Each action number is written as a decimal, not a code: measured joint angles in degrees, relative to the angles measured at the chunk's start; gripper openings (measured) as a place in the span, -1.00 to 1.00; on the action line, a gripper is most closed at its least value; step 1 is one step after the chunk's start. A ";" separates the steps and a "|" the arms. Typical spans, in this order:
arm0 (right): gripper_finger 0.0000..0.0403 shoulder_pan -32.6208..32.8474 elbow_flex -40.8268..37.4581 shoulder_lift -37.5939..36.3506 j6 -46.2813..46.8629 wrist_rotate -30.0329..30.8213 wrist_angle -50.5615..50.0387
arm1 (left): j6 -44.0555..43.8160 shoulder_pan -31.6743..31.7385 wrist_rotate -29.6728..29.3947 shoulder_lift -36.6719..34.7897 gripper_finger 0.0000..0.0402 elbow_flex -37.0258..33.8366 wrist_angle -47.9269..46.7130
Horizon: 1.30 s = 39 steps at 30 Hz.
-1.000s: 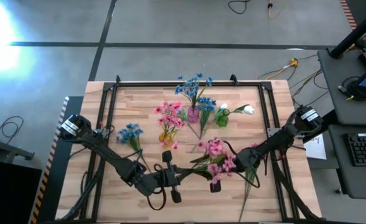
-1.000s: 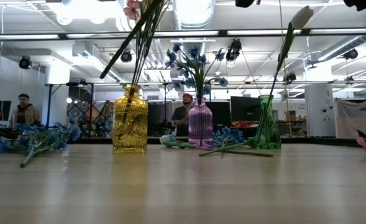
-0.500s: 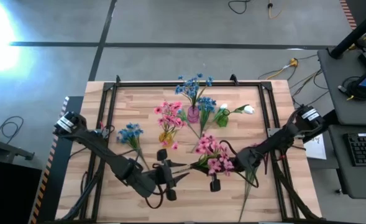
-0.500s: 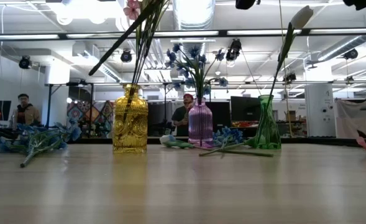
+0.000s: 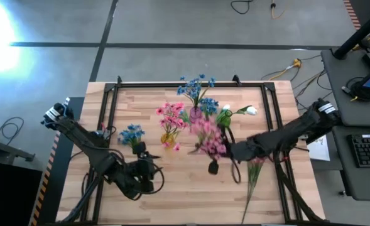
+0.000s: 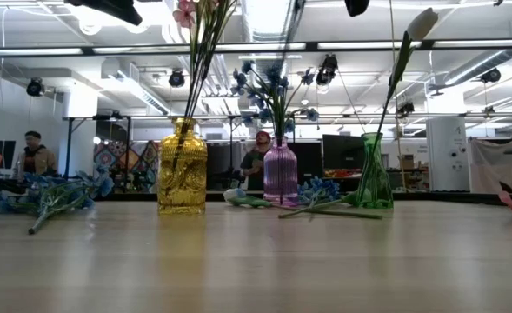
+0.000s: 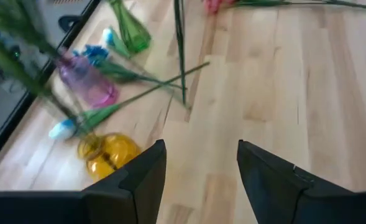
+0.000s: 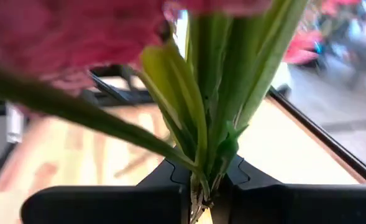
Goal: Sort flowers into vase by color
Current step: Put the bottom left pink flower into the yellow flower vase
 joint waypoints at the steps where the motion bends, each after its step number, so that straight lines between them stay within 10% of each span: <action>1: -0.91 -0.68 1.64 -0.57 1.14 0.08 -4.46 | -1.35 0.00 0.36 -0.67 -0.10 0.00 -0.61; 6: -0.91 -1.60 3.84 -3.82 -1.31 0.15 -12.78 | -8.03 -1.34 -0.88 -2.59 -0.14 -0.75 -0.35; 16: -0.91 -1.96 -8.45 -8.57 -7.46 -0.88 3.24 | -21.46 -1.89 -5.51 -1.79 -0.25 -7.88 -2.87; 29: -0.91 -2.07 -7.54 -7.94 -13.30 -3.00 6.44 | -14.57 1.79 -0.05 -11.11 -0.63 -8.81 -2.00; 39: -0.91 0.24 2.41 -8.32 -14.35 -10.13 -13.78 | -14.05 1.79 -10.16 -10.92 -0.94 -8.98 -7.04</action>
